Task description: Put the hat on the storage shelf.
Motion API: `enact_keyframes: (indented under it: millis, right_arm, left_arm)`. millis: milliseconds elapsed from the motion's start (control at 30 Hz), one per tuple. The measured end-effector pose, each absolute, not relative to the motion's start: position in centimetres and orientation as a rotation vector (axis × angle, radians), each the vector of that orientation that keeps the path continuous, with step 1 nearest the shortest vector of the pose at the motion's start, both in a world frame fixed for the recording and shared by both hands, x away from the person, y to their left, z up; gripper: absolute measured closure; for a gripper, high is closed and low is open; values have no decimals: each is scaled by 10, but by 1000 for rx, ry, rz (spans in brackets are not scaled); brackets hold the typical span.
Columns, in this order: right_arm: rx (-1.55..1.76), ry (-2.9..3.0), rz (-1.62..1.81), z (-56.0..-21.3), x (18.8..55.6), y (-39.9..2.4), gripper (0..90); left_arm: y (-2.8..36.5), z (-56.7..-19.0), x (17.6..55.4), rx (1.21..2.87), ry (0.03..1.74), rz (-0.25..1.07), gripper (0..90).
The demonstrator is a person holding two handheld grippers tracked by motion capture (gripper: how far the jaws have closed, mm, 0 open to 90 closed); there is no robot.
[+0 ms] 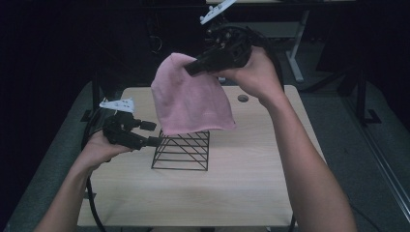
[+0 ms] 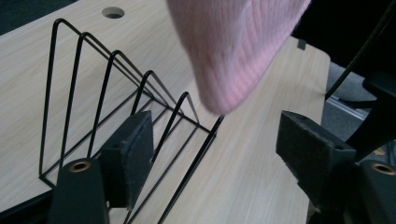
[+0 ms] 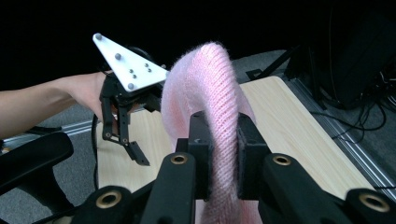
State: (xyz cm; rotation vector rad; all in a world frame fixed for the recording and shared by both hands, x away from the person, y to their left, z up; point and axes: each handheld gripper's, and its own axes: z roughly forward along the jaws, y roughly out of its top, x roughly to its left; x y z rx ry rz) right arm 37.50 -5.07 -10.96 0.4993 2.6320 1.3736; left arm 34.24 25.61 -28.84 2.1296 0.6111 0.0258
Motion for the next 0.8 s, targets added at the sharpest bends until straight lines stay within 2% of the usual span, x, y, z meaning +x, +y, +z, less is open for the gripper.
enact_keyframes:
  millis: [200, 300, 500, 633, 800]
  right_arm:
    - [472, 2644, 1397, -111, 376, -34, 794]
    - [449, 2650, 1405, -113, 377, -26, 793]
    - [434, 2654, 1410, -115, 378, -17, 793]
    - [432, 2657, 1407, -117, 379, -13, 793]
    - [450, 2662, 1402, -124, 382, -10, 792]
  left_arm:
    - [263, -287, 343, 2106, 620, 19, 390]
    - [268, -286, 343, 2073, 632, 11, 488]
    - [275, -288, 340, 2073, 628, 5, 762]
    - [280, -290, 340, 2082, 632, 3, 813]
    - [283, -293, 341, 2112, 646, 26, 826]
